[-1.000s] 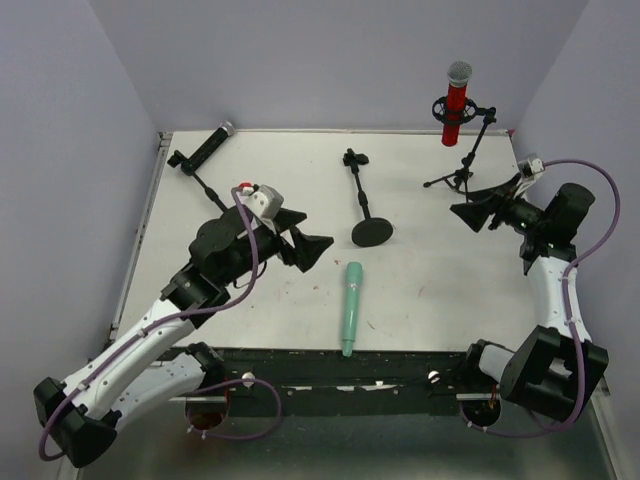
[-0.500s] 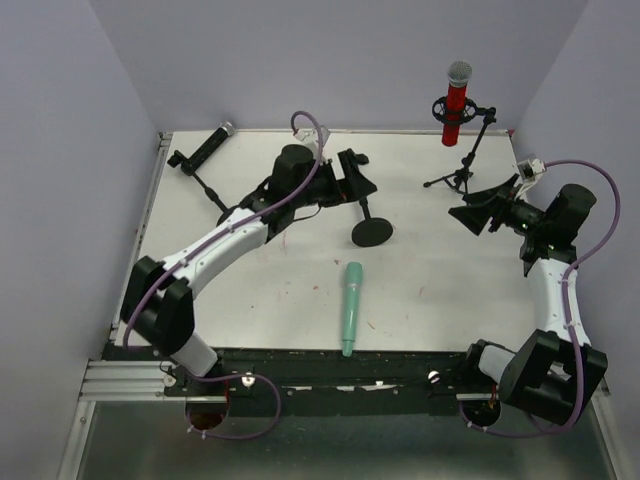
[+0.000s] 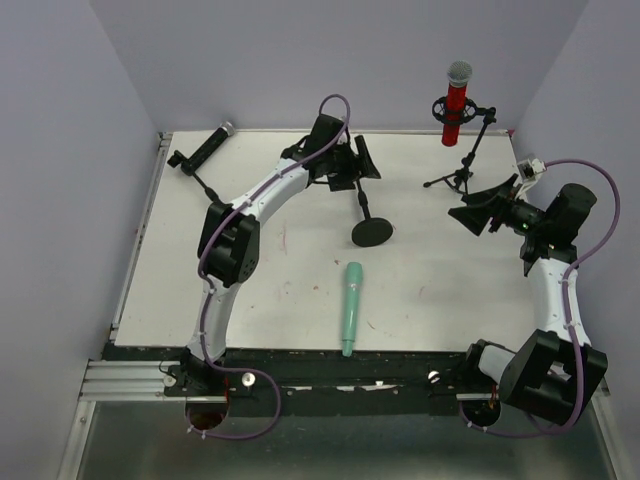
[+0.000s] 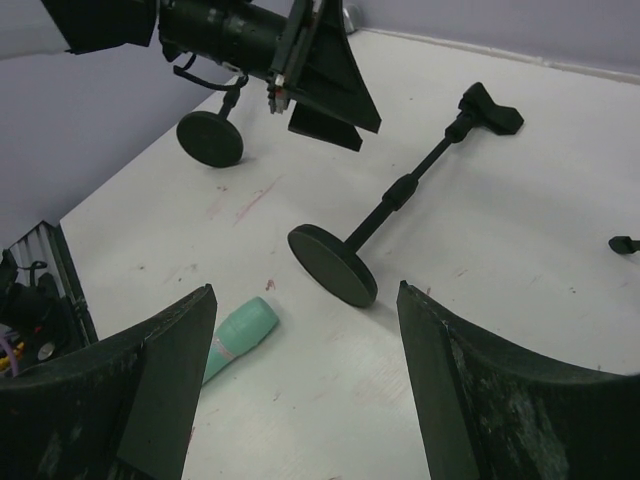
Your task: Attach the microphones to the stand
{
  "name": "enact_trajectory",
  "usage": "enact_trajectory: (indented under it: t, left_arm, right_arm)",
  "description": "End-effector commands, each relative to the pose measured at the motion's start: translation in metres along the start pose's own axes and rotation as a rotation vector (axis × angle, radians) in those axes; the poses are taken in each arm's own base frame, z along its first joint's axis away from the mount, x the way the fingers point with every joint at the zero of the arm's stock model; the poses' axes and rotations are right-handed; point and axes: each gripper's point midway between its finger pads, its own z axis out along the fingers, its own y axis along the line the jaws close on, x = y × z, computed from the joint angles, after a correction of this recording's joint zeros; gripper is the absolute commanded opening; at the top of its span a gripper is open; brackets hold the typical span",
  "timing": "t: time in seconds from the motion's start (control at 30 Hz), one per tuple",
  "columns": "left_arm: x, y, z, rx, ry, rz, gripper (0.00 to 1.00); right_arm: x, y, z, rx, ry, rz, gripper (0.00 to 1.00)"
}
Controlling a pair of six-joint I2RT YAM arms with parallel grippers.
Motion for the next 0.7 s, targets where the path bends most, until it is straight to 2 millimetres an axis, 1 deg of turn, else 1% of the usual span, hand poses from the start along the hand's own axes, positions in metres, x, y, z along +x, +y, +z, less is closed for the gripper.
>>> enact_trajectory:
  t: [0.0, 0.07, 0.27, 0.4, 0.5, 0.53, 0.57, 0.6, 0.63, 0.67]
  left_arm:
    - [0.023, 0.011, 0.010, -0.019, 0.183, -0.097, 0.88]
    - [0.023, 0.013, 0.014, -0.011, 0.198, -0.119, 0.85]
    - [0.023, 0.020, 0.019, 0.002, 0.215, -0.151, 0.85]
    - [0.027, 0.017, 0.016, 0.034, 0.230, -0.129, 0.86]
    - [0.023, 0.012, 0.007, 0.054, 0.206, -0.069, 0.86]
    - [0.019, 0.006, -0.001, 0.068, 0.187, -0.041, 0.86]
    - [0.017, 0.006, -0.007, 0.069, 0.172, -0.017, 0.87]
    - [0.014, 0.000, -0.016, 0.079, 0.151, 0.007, 0.87]
    - [0.013, 0.000, -0.025, 0.074, 0.135, 0.028, 0.87]
    - [0.011, -0.001, -0.035, 0.072, 0.116, 0.051, 0.88]
  right_arm:
    - [-0.007, 0.006, -0.001, -0.025, 0.002, 0.004, 0.81]
    - [-0.007, 0.005, -0.001, -0.023, 0.002, 0.004, 0.81]
    - [-0.002, 0.001, 0.001, -0.021, 0.007, 0.021, 0.81]
    - [0.010, 0.003, 0.010, -0.054, 0.034, 0.040, 0.79]
    - [0.030, 0.014, 0.027, -0.138, 0.111, 0.024, 0.79]
    - [0.039, 0.019, 0.034, -0.175, 0.147, 0.007, 0.79]
    - [0.047, 0.024, 0.041, -0.201, 0.188, -0.046, 0.79]
    - [0.062, 0.030, 0.048, -0.234, 0.248, -0.080, 0.80]
    - [0.074, 0.032, 0.055, -0.261, 0.298, -0.165, 0.80]
    - [0.092, 0.036, 0.059, -0.295, 0.370, -0.207, 0.81]
